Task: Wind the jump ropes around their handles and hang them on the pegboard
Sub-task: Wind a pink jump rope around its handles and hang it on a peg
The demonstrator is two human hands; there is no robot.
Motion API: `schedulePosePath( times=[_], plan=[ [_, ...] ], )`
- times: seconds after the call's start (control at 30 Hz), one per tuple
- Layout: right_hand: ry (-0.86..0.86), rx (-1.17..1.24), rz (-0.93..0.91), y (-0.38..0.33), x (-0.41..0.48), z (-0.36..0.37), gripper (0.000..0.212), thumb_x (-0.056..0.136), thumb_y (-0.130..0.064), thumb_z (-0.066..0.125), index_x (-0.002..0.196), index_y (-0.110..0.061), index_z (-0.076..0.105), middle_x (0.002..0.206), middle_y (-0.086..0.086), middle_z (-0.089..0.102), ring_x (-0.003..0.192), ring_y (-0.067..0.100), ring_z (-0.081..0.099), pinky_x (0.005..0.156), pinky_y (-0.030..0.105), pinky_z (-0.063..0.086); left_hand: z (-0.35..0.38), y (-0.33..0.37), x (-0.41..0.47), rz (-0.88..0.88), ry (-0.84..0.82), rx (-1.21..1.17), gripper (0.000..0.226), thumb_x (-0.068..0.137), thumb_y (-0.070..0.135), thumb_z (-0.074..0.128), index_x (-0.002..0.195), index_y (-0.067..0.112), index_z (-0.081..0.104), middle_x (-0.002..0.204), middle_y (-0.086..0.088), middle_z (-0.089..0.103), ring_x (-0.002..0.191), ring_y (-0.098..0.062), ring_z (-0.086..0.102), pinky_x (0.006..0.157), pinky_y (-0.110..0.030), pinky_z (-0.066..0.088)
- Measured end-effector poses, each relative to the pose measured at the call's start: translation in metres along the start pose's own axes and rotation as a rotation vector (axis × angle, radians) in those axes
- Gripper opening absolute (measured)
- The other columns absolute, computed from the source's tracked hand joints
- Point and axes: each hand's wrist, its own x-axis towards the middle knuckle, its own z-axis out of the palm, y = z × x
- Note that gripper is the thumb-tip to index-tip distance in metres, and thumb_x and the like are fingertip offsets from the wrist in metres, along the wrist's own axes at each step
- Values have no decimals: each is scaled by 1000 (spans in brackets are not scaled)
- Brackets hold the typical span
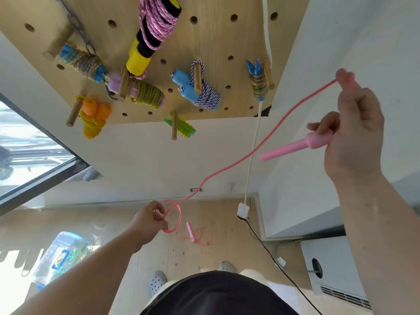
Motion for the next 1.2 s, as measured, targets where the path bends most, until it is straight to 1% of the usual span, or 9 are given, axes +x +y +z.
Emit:
schedulePosePath(
  times=[0.13,0.33,0.57,0.67,0.73,0.83,0.93,1.03,1.2],
  plan=[
    [113,-2,50,11,-1,-8,20,104,-24,51,83,-24,50,135,-7,66,44,13,36,61,32,54,-10,-15,5,-67,10,-22,56,76,-9,70,115,28,55,73,-11,74,77,-32,71,75,-39,54],
    [231,-91,222,27,-1,-19,27,88,-19,59,63,-22,48,80,3,73,42,18,39,58,36,49,-22,-27,10,-53,73,33,24,85,1,71,71,21,71,70,-1,70,75,-26,62,73,-34,46],
    [-117,-581,602,102,-38,-33,29,78,-30,68,60,-11,54,48,0,53,46,23,54,61,38,47,-25,70,-35,141,-186,-496,6,79,14,44,80,13,50,68,-5,42,63,-21,41,67,-42,39],
    [-614,-886,719,117,-61,-21,32,85,-42,71,76,-12,64,67,1,71,65,30,67,67,34,50,-34,112,-62,210,-359,-464,19,65,7,41,83,10,44,69,-7,44,62,-22,43,65,-41,41],
    [-881,-982,710,117,-77,-7,38,90,-52,68,110,-20,65,109,-4,73,101,21,70,83,33,49,-40,134,-78,261,-485,-291,24,66,3,42,89,7,46,75,-10,54,68,-25,54,67,-43,49],
    [-1067,-666,506,96,-93,22,82,87,-58,70,154,-45,26,162,-20,25,149,5,27,117,30,28,-44,163,-95,354,-651,-59,26,76,-1,46,101,2,50,90,-16,64,82,-25,65,83,-48,56],
    [-1043,-270,355,73,-97,49,50,95,-39,68,140,-50,47,140,-22,55,135,-1,47,112,28,37,-41,181,-99,401,-700,61,37,85,-11,50,116,8,49,102,-20,65,95,-26,70,87,-46,59],
    [-869,-229,337,63,-89,56,11,97,-15,67,104,-24,69,80,-6,66,79,12,66,77,33,55,-35,185,-99,364,-601,80,29,87,-13,48,110,6,52,100,-15,71,92,-24,73,79,-42,62],
    [-880,-419,309,62,-85,47,23,88,-5,67,82,-26,63,76,-11,61,70,8,55,70,29,49,-25,168,-81,380,-56,254,17,98,3,57,97,18,66,81,0,74,68,-14,73,63,-39,63]
  ],
)
